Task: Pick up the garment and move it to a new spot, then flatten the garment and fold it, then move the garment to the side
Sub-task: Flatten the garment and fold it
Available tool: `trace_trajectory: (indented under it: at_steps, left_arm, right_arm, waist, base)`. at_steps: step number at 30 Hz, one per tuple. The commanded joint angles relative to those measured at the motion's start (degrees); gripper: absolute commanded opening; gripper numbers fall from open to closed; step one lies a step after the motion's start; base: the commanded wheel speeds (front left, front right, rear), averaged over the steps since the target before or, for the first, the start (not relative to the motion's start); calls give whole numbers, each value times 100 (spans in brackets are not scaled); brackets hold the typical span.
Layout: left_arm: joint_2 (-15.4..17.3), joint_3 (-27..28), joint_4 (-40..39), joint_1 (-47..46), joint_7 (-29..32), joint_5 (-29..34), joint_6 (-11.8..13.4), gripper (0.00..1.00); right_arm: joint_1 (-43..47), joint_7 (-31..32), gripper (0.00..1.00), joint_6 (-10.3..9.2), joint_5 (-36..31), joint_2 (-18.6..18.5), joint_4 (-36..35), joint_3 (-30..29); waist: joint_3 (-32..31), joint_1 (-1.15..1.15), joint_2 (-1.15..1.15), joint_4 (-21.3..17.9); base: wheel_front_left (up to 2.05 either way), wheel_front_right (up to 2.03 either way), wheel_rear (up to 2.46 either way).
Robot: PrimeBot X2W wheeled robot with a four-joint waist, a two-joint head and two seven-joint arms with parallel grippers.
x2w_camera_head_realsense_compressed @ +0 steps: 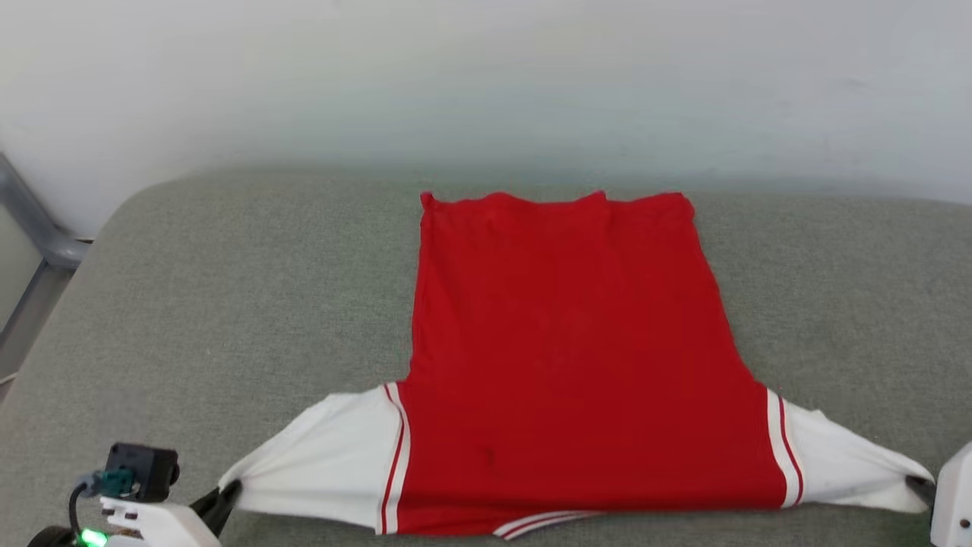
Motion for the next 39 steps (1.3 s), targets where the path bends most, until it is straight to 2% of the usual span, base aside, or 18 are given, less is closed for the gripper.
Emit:
trace_trajectory:
  at_steps: [1,6,9,14,15,16,24,31,35,39]
  left_arm:
    - [133,94,-64,170,53,-52,99,0]
    - [402,195,-686,787,295,-297,299,0]
    - [435,248,-1045,968,376,-432,361,0]
    - [471,170,-1468,1007,510,-486,329,0]
    - [454,173,-1545,981,499,-516,308,0]
    - [429,180,-1638,964,495,-564,279,0]
    - [521,131,-2647,979,695,-626,275,0]
    - [647,-39,-3366,733,954,-346,281,0]
    - [577,-174,-3519,478,1013,-182,179,0]
    - [455,-313,-3491,194,1030,-34,41,0]
  right_arm:
    - [213,120,0,-24,45,-122,-126,-102]
    - [962,1014,0,-21,253,-112,-904,-406]
    - [1249,1352,0,-21,194,-50,-1408,-610]
    - [1432,1719,0,-20,63,159,-1915,-909]
    - [1415,1765,13,-19,7,156,-2029,-900]
    - [1378,1798,100,-18,-33,146,-2127,-900]
    - [719,2162,100,-16,82,176,-2833,-912]
    - [-664,2799,100,-16,-49,187,-3337,-728]
    - [-1599,3213,100,-16,-314,97,-3280,-586]
    - [-2477,3497,100,-16,-679,28,-2929,-465]
  waist:
    - [-76,2,0,-3]
    - [-111,2,0,4]
    - [-54,2,0,14]
    - [58,2,0,51]
    - [96,2,0,58]
    - [138,2,0,64]
    - [705,2,0,246]
    - [1626,2,0,646]
    - [2128,2,0,969]
    - [2523,2,0,1285]
  base:
    - [0,0,0]
    - [0,0,0]
    - [0,0,0]
    - [0,0,0]
    - [0,0,0]
    - [0,0,0]
    - [0,0,0]
    - [0,0,0]
    - [0,0,0]
    - [0,0,0]
